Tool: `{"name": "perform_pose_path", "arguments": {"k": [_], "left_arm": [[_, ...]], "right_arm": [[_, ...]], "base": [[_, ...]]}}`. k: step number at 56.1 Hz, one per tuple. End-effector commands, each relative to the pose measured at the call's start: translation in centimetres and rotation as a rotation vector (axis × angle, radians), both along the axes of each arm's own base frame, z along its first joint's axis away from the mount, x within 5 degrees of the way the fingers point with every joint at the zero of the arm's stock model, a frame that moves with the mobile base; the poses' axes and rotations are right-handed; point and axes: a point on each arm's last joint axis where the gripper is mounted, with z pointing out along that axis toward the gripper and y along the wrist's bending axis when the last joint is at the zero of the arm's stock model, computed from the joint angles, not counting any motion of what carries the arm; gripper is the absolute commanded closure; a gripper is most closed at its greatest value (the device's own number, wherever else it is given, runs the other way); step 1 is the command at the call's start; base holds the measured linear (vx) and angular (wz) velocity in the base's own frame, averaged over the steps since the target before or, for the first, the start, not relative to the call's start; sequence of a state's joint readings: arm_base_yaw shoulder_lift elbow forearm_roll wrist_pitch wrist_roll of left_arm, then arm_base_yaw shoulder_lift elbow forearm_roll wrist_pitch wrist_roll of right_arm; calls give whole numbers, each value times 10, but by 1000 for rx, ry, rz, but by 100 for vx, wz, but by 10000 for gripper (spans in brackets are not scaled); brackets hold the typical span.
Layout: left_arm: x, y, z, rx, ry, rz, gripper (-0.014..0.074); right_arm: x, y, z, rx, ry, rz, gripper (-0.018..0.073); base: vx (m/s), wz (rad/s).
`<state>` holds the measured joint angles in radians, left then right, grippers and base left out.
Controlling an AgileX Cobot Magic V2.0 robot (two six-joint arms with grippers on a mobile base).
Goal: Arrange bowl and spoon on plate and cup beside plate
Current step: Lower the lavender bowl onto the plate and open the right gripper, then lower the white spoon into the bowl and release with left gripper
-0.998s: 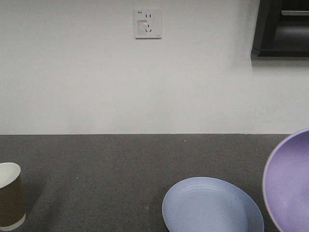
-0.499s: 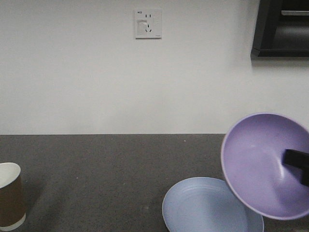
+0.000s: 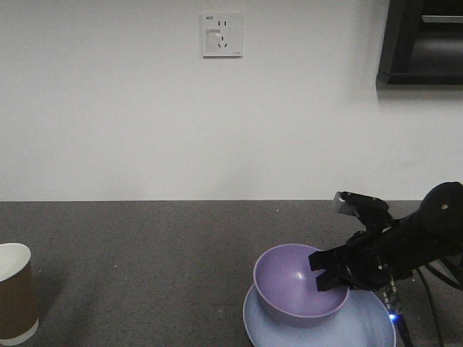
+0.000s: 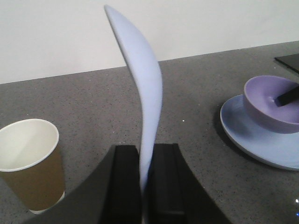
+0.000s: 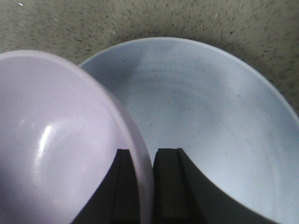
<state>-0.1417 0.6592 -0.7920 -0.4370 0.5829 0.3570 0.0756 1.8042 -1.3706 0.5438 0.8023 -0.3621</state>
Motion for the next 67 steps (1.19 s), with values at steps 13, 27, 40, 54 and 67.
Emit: {"name": "perform_pose_path", "arguments": {"k": [13, 27, 40, 54, 67], "left_arm": [[1, 0, 14, -40, -76, 16, 596], [1, 0, 14, -42, -76, 16, 596], [0, 0, 14, -42, -74, 15, 596], [0, -1, 11, -35, -48, 2, 596], [-2, -2, 10, -30, -17, -15, 596]], "right_arm": [[16, 0, 13, 13, -107, -25, 566], [15, 0, 13, -10, -108, 13, 473], [12, 1, 12, -8, -85, 26, 232], [9, -1, 25, -22, -132, 21, -3], [-18, -9, 82, -100, -311, 30, -34]], "base": [[0, 0], [0, 0], [0, 0], [0, 0], [0, 0]]}}
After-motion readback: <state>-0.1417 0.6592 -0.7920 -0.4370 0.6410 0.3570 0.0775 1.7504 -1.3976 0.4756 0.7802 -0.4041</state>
